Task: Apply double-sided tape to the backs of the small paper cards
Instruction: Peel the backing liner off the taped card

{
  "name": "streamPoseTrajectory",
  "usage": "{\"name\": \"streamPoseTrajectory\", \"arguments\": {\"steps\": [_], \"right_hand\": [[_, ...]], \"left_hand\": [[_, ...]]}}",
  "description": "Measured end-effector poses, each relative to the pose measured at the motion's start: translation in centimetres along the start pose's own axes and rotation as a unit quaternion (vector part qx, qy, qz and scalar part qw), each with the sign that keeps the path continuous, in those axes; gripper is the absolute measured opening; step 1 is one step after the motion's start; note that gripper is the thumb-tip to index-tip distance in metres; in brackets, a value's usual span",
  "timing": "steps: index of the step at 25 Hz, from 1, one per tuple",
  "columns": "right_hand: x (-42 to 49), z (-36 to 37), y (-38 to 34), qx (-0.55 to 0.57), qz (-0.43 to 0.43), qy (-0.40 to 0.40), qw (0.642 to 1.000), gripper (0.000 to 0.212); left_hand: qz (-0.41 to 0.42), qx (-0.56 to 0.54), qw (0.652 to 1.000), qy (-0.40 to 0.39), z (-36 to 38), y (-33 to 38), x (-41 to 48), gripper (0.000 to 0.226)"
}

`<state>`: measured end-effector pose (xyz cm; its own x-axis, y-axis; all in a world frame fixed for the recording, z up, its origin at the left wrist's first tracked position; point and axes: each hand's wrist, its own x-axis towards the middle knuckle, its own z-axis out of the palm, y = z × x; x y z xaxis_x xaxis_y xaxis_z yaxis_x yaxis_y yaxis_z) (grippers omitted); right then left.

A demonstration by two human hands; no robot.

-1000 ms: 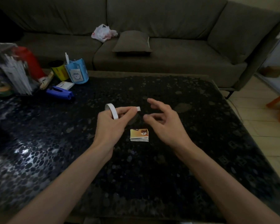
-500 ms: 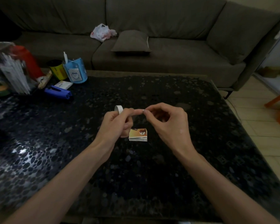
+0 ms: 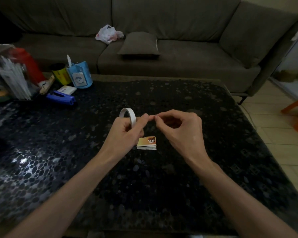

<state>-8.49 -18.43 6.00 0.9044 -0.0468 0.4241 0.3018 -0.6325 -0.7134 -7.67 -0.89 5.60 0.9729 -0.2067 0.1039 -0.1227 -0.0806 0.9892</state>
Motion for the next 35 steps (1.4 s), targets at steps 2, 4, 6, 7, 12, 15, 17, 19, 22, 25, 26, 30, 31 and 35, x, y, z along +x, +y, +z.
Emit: {"name": "streamPoseTrajectory", "arguments": {"steps": [2,4,6,7,12,15,17,19,22,25,26,30,31,35], "right_hand": [[0.01,-0.09,-0.05,-0.004,-0.009,-0.004,1.0,0.016],[0.06,-0.21,-0.03,-0.005,-0.02,-0.006,1.0,0.016],[0.07,-0.31,0.04,-0.004,-0.027,-0.006,1.0,0.016],[0.06,-0.33,0.06,-0.005,-0.031,-0.006,0.999,0.016],[0.0,-0.25,0.09,-0.002,-0.042,0.0,0.999,0.015],[0.03,-0.23,0.16,0.0,-0.041,0.003,0.999,0.012],[0.07,-0.23,0.22,0.004,-0.036,0.004,0.999,0.01],[0.12,-0.22,0.23,0.019,-0.026,0.0,0.999,0.012],[0.17,-0.19,0.25,0.029,-0.026,-0.003,0.999,0.012],[-0.09,0.05,0.1,0.04,-0.043,-0.009,0.998,0.011],[-0.21,0.17,-0.04,0.044,-0.052,-0.01,0.998,0.012],[-0.47,0.55,-0.34,0.059,-0.072,-0.01,0.996,0.014],[-0.46,0.55,-0.34,0.06,-0.07,-0.011,0.996,0.014],[-0.37,0.48,-0.27,0.062,-0.059,-0.012,0.996,0.016]], "left_hand": [[0.005,-0.006,1.0,0.001,-0.03,0.03,0.06,0.028],[0.013,-0.015,1.0,-0.005,-0.11,0.12,0.08,0.03],[0.014,-0.028,0.999,-0.011,-0.19,0.1,0.09,0.033],[0.013,-0.032,0.999,-0.013,-0.23,0.05,0.12,0.033],[0.012,-0.035,0.999,-0.01,-0.14,0.0,0.12,0.029],[-0.004,-0.046,0.999,-0.008,-0.09,0.01,0.09,0.029],[-0.013,-0.058,0.998,-0.011,-0.21,0.1,0.0,0.029],[-0.006,-0.04,0.999,0.004,-0.3,0.41,-0.13,0.028],[0.013,0.01,0.996,0.085,-0.45,0.44,-0.08,0.014],[0.005,0.025,0.992,0.121,-0.56,0.3,-0.04,0.009],[0.004,0.03,0.992,0.122,-0.51,0.3,-0.03,0.008],[-0.011,0.019,0.993,0.116,-0.4,0.37,-0.01,0.007],[-0.018,0.014,0.993,0.117,-0.44,0.31,0.04,0.008],[-0.027,0.012,0.993,0.117,-0.46,0.24,0.16,0.013]]}}
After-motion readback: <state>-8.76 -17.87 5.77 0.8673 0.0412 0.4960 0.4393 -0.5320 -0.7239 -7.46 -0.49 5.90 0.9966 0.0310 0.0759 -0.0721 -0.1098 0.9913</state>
